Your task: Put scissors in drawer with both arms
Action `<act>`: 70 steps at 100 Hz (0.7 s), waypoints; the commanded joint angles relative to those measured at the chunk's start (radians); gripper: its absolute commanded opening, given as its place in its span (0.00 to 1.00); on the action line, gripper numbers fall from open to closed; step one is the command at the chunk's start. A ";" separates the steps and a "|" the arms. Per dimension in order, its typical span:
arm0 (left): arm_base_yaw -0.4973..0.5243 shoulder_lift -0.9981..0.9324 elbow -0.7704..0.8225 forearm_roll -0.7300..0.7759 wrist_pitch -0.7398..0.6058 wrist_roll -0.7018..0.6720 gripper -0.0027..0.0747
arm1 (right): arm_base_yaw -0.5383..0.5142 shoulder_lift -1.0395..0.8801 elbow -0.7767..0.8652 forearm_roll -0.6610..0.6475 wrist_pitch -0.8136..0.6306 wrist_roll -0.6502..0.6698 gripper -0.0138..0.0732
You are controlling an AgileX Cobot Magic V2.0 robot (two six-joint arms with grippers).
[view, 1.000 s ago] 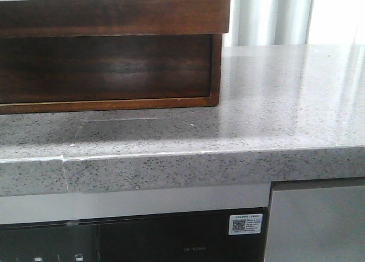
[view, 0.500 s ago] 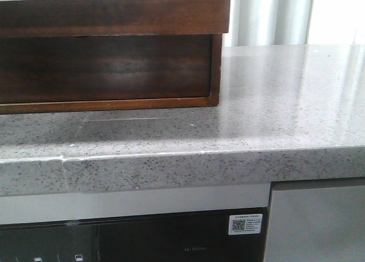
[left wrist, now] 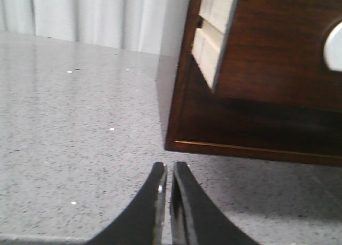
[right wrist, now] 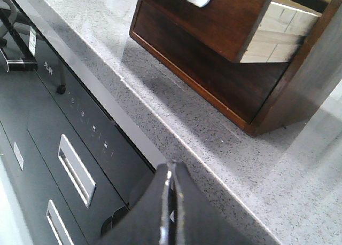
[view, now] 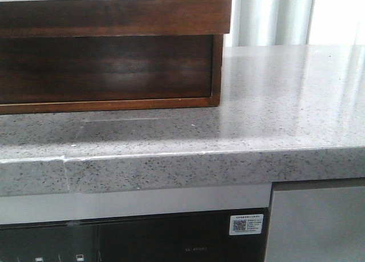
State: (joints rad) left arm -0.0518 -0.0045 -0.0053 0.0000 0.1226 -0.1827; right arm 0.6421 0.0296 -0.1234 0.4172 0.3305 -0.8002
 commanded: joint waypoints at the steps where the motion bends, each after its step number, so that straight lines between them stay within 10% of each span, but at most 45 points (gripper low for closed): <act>1: 0.018 -0.033 0.021 0.014 -0.048 -0.010 0.01 | -0.002 0.012 -0.025 0.012 -0.076 0.000 0.10; 23: 0.018 -0.033 0.021 0.008 0.089 0.183 0.01 | -0.002 0.012 -0.025 0.012 -0.076 0.000 0.10; 70: 0.018 -0.033 0.021 -0.019 0.117 0.119 0.01 | -0.002 0.012 -0.025 0.012 -0.076 0.000 0.10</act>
State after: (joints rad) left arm -0.0357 -0.0045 -0.0053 0.0000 0.3190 -0.0466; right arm 0.6421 0.0296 -0.1234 0.4172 0.3305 -0.7983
